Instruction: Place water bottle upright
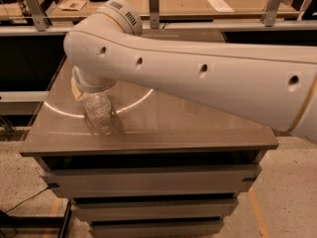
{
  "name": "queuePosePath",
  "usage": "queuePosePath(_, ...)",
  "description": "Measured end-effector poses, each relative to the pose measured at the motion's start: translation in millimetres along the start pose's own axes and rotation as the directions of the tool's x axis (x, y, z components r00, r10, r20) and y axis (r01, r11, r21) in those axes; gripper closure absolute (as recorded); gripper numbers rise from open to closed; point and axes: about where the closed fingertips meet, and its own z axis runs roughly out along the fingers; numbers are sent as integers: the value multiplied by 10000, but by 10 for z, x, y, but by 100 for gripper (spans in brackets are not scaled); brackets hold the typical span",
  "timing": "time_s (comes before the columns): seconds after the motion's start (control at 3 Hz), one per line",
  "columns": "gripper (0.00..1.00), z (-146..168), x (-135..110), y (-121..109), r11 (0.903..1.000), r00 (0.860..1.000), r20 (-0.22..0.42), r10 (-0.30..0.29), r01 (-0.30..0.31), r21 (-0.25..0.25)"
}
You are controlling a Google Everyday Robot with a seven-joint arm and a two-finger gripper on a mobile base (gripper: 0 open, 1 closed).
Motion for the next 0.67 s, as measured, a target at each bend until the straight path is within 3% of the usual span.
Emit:
queuePosePath(0.33,87,-75,-7,-8,10000,9998,213,-29,31,-68)
queuePosePath(0.67,100,-165,17,7,9963,9974,711,110,-49,-856)
